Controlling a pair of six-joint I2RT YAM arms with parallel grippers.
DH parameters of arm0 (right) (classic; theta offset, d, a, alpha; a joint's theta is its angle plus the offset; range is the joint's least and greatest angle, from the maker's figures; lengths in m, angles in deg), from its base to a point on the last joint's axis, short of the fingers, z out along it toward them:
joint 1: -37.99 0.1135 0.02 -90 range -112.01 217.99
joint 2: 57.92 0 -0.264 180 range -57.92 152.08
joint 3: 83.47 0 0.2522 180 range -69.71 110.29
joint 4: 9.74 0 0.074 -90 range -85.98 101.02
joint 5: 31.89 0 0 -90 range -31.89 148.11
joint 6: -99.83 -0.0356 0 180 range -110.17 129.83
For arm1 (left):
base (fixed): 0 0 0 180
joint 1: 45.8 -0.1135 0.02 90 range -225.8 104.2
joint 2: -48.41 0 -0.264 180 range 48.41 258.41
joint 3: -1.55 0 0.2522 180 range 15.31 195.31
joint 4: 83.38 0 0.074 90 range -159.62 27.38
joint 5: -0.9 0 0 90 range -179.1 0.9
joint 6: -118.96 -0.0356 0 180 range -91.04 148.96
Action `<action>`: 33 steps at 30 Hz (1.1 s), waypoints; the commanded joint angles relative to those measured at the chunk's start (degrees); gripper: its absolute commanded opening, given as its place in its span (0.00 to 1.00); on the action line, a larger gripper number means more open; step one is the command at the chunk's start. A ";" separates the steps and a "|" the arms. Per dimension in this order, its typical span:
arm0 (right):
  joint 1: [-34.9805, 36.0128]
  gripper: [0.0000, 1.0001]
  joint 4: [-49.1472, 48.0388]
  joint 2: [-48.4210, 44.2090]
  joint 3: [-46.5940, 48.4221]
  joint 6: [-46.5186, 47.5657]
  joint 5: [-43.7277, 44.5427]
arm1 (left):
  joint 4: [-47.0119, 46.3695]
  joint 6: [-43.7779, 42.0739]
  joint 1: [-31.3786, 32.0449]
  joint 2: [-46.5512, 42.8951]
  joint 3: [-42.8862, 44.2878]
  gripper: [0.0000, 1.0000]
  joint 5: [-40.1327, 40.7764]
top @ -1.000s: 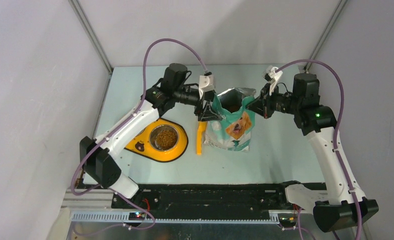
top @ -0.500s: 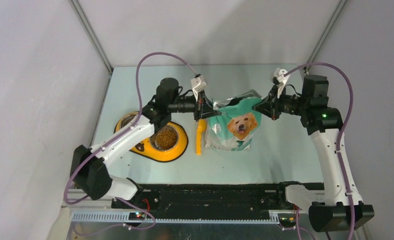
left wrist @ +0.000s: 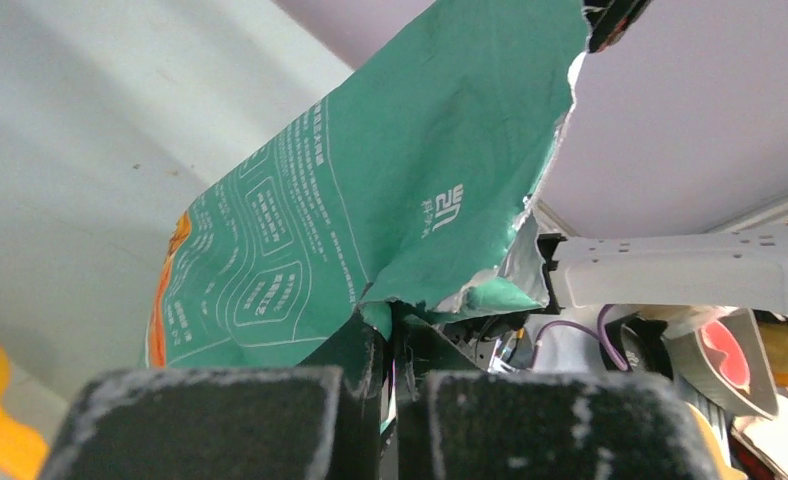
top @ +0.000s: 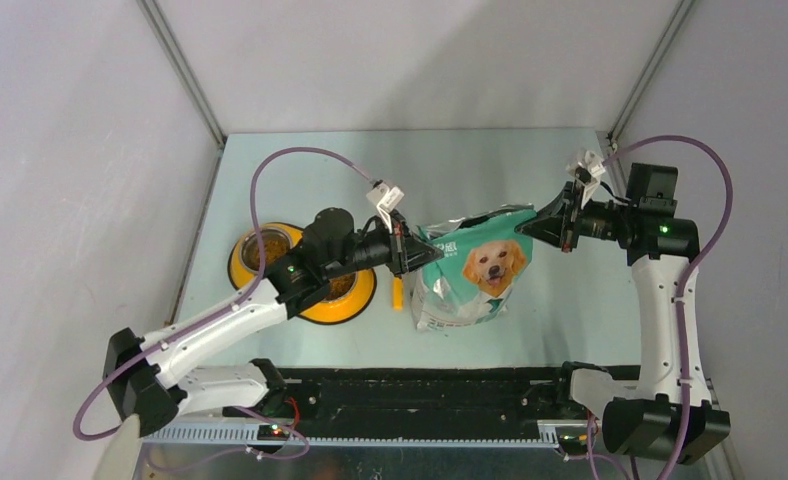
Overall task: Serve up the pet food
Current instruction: Close the pet food bag at the center of the board.
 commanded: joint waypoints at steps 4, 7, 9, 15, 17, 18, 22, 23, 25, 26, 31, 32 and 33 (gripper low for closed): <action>0.31 0.04 -8.48 -1.09 3.18 -0.55 -0.33 | 11.03 0.05 8.26 -5.96 7.86 0.00 19.96; 2.15 0.15 -6.54 -0.81 3.21 2.16 -0.58 | 12.18 1.72 8.71 -5.32 7.73 0.00 22.49; 4.20 0.32 0.49 -0.62 3.22 11.62 -0.48 | 12.76 2.36 8.72 -4.37 7.91 0.05 23.54; 8.36 0.49 13.45 -0.41 3.17 30.59 0.74 | 10.98 -0.26 8.74 -3.84 7.29 0.63 21.24; 8.44 0.49 12.27 -0.80 3.22 29.97 0.18 | 11.69 -2.51 8.73 -4.24 7.13 0.71 21.30; 8.41 0.49 11.82 -1.11 3.19 30.12 -0.16 | 12.10 -3.86 8.73 -4.38 6.94 0.75 21.55; 8.21 0.49 8.47 -1.73 3.19 27.11 -3.56 | 12.66 -7.51 8.59 -5.17 6.19 0.82 23.70; 8.00 0.48 6.17 -1.80 3.17 24.29 -3.78 | 12.89 -7.99 8.52 -5.21 6.22 0.83 24.25; 7.43 0.47 2.15 -1.87 3.17 18.99 -3.98 | 12.98 -9.75 8.35 -5.48 6.29 0.84 24.59; 7.26 0.46 0.80 -1.80 3.21 17.10 -4.07 | 12.93 -11.10 8.28 -5.62 6.30 0.86 24.04; 5.66 0.15 -9.97 -2.52 3.17 1.19 -4.16 | 11.16 -17.51 8.10 -7.60 6.07 0.92 18.48; 5.54 0.06 -11.67 -2.67 3.17 -1.56 -3.65 | 11.10 -18.17 8.06 -7.86 6.38 0.93 17.64; 5.29 0.02 -15.06 -3.03 3.17 -7.07 -3.17 | 11.23 -19.33 7.92 -7.86 6.61 0.93 17.25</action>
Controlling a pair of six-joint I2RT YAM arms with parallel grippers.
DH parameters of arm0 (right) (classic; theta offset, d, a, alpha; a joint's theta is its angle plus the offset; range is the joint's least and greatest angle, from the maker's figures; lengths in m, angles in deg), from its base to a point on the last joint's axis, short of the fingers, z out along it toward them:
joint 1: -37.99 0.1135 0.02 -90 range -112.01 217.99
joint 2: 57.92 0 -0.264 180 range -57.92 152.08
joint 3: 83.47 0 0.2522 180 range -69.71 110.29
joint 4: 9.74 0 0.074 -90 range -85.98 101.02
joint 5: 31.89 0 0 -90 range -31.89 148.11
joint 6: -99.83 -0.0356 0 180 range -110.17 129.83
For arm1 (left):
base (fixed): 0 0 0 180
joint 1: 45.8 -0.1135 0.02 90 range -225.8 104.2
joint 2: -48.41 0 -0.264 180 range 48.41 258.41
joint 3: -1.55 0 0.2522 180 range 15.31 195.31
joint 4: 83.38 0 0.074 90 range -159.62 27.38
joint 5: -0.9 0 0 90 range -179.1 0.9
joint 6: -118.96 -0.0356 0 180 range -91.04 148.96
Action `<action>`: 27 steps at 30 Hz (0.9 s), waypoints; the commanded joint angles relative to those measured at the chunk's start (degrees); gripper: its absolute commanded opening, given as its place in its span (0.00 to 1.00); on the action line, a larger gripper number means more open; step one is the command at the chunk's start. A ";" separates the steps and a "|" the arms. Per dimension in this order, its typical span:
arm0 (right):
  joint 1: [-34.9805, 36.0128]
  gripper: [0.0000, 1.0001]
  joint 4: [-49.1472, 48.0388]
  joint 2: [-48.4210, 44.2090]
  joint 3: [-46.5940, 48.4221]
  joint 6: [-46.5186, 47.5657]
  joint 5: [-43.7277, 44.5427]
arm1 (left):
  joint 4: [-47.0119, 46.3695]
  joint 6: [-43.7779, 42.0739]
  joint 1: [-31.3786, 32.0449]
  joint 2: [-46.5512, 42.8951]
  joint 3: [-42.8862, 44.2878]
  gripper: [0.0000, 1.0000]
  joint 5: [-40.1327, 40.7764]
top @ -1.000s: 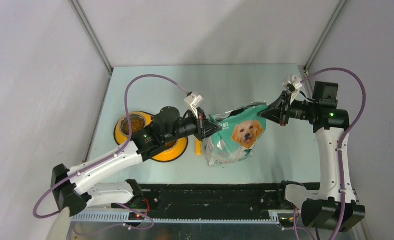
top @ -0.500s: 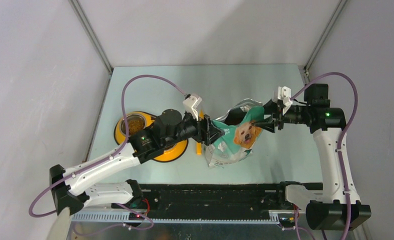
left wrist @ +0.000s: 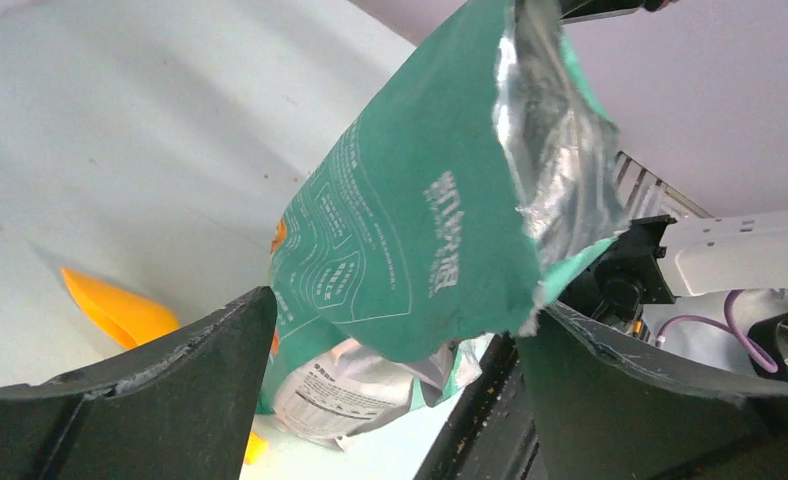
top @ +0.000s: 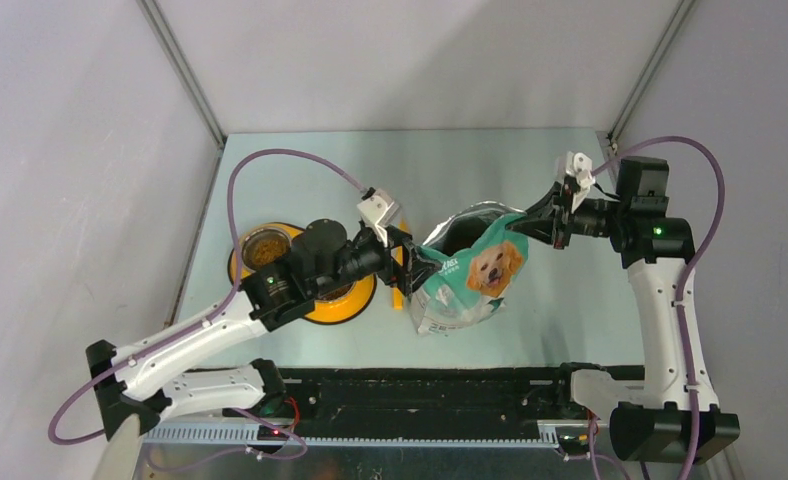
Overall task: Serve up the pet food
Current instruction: Close the pet food bag at the center of the board.
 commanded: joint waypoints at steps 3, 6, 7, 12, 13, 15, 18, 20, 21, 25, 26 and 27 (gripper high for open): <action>-1.62 0.00 -19.92 -3.19 1.76 -30.97 1.17 | -3.16 -9.08 -1.28 -2.59 2.90 0.93 -2.91; -2.52 0.00 -23.45 -4.09 1.75 -37.72 4.40 | -3.17 -11.12 -2.75 -2.63 2.89 0.93 -4.50; -2.87 0.00 -24.76 -4.27 1.75 -40.39 5.03 | -3.39 -11.39 -3.13 -2.50 2.68 0.93 -5.03; -3.76 0.00 -24.62 -5.13 1.75 -38.54 0.21 | -6.18 -13.99 -6.54 -0.31 3.01 0.88 -11.45; -4.01 0.00 -24.15 -5.09 1.75 -37.54 -0.58 | -6.36 -14.36 -6.96 0.94 3.90 0.86 -12.20; -4.37 0.00 -23.59 -5.02 1.78 -36.53 -3.01 | -6.26 -16.06 -8.06 3.23 5.74 0.81 -14.28; -4.70 0.00 -23.01 -5.13 1.77 -35.41 -5.35 | -4.96 -17.59 -9.54 7.47 8.70 0.77 -17.29; -4.95 0.00 -22.55 -5.34 1.75 -34.43 -5.75 | -2.39 -19.99 -10.10 9.53 11.26 0.74 -17.53; -5.23 0.00 -22.23 -5.47 1.79 -33.90 -5.74 | -0.80 -21.03 -10.52 9.92 12.62 0.70 -17.20; -5.91 0.00 -21.72 -5.47 1.75 -33.47 -5.12 | -0.39 -21.23 -13.05 8.96 11.92 0.75 -21.28; -6.09 0.00 -21.60 -5.32 1.75 -33.33 -5.14 | -0.96 -21.10 -13.42 7.61 10.39 0.77 -21.86; -6.13 0.00 -21.54 -5.24 1.79 -33.34 -5.12 | -1.23 -21.25 -13.92 6.68 9.43 0.81 -22.90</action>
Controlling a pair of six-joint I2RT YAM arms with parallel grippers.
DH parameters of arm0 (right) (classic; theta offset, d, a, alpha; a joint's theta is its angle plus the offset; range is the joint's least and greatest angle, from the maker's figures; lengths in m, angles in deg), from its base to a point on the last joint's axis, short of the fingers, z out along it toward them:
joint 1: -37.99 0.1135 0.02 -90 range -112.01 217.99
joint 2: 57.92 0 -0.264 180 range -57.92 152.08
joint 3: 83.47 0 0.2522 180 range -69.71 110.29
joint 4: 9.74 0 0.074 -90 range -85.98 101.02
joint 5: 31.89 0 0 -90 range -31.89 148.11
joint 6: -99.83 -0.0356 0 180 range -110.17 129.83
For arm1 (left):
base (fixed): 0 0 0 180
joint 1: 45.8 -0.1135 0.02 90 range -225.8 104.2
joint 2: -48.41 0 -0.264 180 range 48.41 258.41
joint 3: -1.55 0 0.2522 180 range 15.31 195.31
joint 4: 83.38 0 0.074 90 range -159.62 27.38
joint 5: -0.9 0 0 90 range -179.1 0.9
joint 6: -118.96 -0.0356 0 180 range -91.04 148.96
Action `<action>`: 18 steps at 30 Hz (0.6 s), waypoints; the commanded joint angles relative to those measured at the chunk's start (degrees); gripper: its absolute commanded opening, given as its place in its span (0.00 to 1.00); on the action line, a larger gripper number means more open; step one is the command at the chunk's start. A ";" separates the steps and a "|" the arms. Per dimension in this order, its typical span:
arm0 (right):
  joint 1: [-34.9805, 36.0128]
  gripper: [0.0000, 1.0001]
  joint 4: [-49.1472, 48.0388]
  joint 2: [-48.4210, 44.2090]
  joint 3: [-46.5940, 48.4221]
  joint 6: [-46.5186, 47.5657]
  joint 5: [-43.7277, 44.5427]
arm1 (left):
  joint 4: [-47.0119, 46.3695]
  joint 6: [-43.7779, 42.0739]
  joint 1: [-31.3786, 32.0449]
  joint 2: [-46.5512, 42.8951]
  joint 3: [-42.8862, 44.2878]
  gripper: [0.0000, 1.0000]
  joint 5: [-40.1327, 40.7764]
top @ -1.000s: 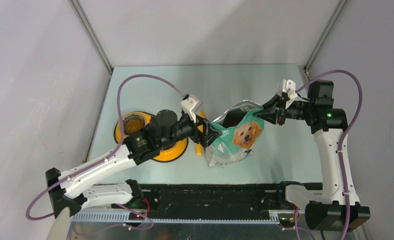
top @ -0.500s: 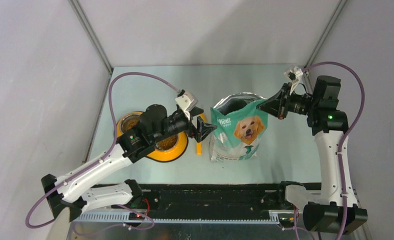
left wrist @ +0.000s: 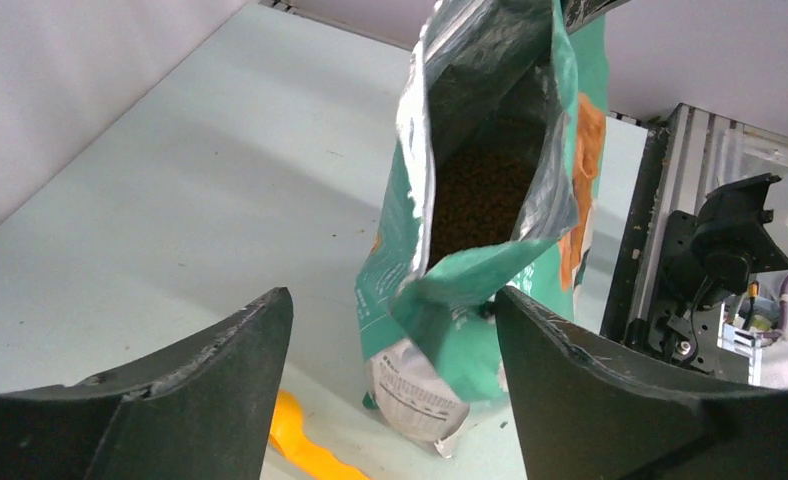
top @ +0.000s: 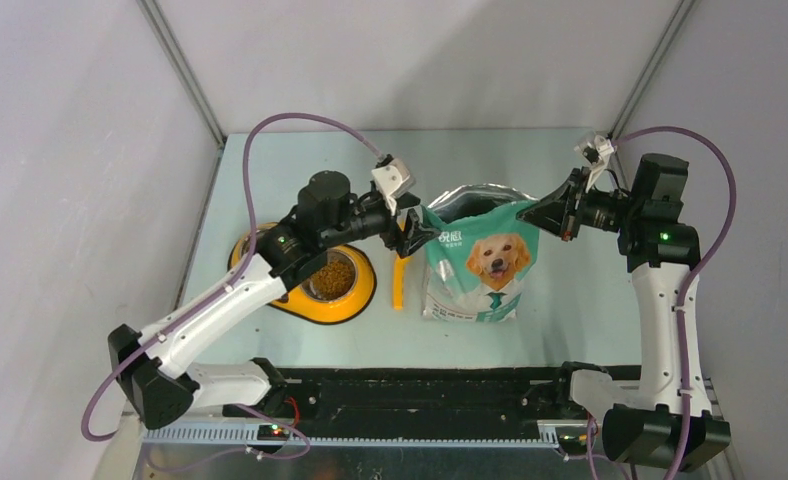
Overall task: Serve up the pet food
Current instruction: Close the pet food bag at the center of the board.
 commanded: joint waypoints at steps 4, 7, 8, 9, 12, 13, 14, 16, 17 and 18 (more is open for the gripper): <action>-1.16 0.00 -9.47 -3.43 3.97 0.11 -9.44 | -2.06 -2.80 -2.89 -9.72 -7.11 0.89 -3.94; -0.97 0.00 -8.90 -3.33 3.95 0.80 -10.16 | -2.30 -2.57 -3.47 -11.31 -7.96 0.91 -0.51; -0.70 0.00 -8.81 -3.28 3.92 0.84 -10.33 | -2.05 -2.50 -3.93 -10.67 -7.54 0.91 0.09; -0.63 0.00 -8.94 -3.31 3.91 0.75 -10.31 | -1.39 -2.56 -4.26 -10.24 -6.46 0.91 0.07; -0.12 0.00 -9.06 -3.53 3.97 0.33 -9.74 | -1.43 -3.48 -5.02 -7.26 -3.97 0.92 -3.42; -0.03 0.00 -9.12 -3.60 3.94 0.29 -9.41 | -1.45 -4.00 -5.02 -6.56 -3.43 0.92 -6.19; 0.17 0.00 -9.32 -3.70 3.94 0.11 -9.24 | -1.06 -4.32 -5.02 -5.07 -2.27 0.92 -7.76; 0.30 0.00 -9.83 -3.75 3.91 -0.54 -8.75 | 0.20 -5.23 -5.03 -2.71 -0.38 0.91 -12.01; 0.32 0.00 -9.95 -3.84 3.91 -0.67 -8.79 | 0.64 -5.55 -5.00 -1.36 0.25 0.91 -12.56; 0.32 0.00 -10.32 -3.98 3.91 -1.14 -8.70 | 1.42 -6.09 -5.06 -0.67 1.23 0.90 -13.68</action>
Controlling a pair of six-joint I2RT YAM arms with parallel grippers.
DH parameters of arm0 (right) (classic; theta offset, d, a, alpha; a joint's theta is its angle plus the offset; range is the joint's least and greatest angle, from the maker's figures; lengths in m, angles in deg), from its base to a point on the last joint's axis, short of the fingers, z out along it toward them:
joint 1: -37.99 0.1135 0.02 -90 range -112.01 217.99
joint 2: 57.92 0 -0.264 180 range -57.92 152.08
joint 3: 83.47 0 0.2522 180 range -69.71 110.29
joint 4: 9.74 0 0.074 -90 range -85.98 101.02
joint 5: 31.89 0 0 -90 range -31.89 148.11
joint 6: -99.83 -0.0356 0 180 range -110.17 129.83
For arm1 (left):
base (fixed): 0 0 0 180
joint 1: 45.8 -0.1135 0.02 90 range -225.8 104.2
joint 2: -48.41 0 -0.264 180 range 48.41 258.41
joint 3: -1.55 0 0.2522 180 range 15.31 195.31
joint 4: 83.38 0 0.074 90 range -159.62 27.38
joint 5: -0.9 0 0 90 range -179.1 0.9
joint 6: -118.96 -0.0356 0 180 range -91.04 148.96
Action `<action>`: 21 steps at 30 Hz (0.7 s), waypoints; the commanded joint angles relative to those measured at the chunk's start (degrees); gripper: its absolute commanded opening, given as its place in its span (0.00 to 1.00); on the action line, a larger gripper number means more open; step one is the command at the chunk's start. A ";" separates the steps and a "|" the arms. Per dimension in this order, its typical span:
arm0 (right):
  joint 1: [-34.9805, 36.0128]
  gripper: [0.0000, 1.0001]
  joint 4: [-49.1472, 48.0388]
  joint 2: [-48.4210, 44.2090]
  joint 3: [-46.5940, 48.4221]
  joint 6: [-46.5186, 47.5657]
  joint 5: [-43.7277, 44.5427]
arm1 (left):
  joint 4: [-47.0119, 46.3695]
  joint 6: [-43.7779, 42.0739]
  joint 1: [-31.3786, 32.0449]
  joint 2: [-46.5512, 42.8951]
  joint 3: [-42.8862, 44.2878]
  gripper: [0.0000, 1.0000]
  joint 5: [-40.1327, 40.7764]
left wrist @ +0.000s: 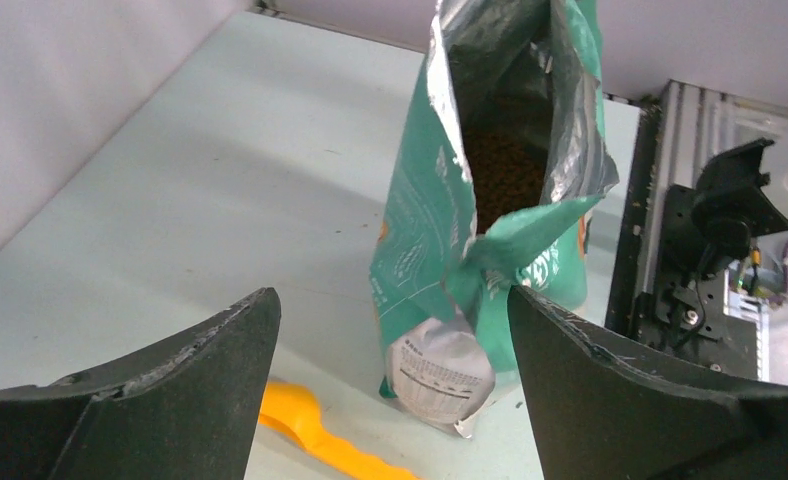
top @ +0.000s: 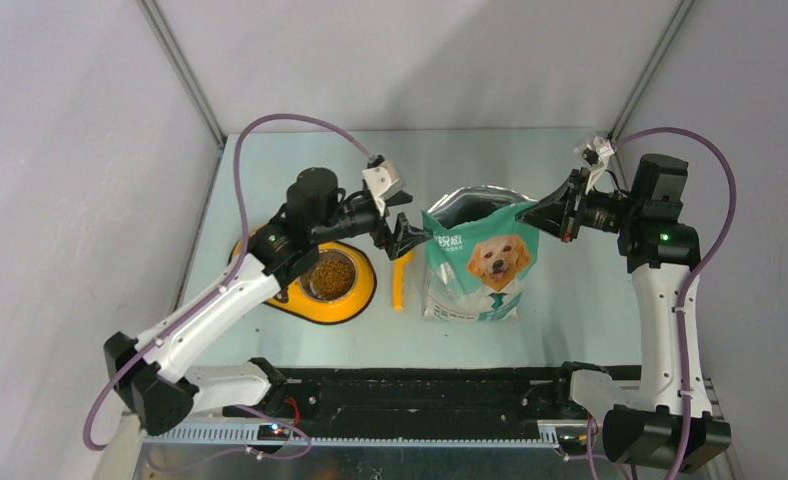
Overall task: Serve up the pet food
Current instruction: Close the pet food bag at the center of the board.
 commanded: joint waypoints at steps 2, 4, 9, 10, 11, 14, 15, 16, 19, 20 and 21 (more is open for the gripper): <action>0.17 0.00 -11.04 -3.90 3.97 -2.81 -8.14 | 2.02 -3.30 -0.31 4.85 5.54 0.88 -9.00; 0.17 0.00 -11.29 -3.88 3.98 -3.08 -8.84 | 1.99 -2.94 -0.24 6.77 6.96 0.84 -10.79; 0.30 0.00 -10.39 -3.48 3.96 -1.45 -10.21 | 0.60 -2.30 -0.23 11.30 10.05 0.71 -17.37; 0.32 0.00 -10.38 -3.41 3.99 -1.43 -10.12 | 0.07 -1.69 -0.28 11.70 10.35 0.68 -19.51; 0.45 0.00 -10.04 -3.29 3.95 -0.93 -10.09 | -0.78 -1.25 -0.30 12.61 11.07 0.66 -21.37; 0.98 0.05 -8.67 -3.30 3.93 0.65 -9.90 | -2.68 1.12 -0.25 14.67 12.42 0.50 -24.31; 1.14 0.08 -7.44 -3.44 3.97 2.12 -9.80 | -3.42 1.87 -0.29 15.01 12.97 0.42 -25.82; 1.60 0.10 -6.53 -3.57 3.94 3.21 -9.27 | -3.74 2.16 -0.25 15.61 13.21 0.38 -26.45; 3.05 0.22 -0.48 -4.50 3.93 10.61 -6.01 | -5.25 3.86 -0.25 15.82 12.92 0.06 -27.49; 4.14 0.28 0.99 -4.76 3.93 14.34 -2.55 | -5.97 4.25 -0.24 15.24 12.61 0.03 -27.02; 4.70 0.31 4.18 -5.30 3.93 16.57 -0.47 | -7.76 6.83 -0.24 14.77 11.31 0.01 -25.79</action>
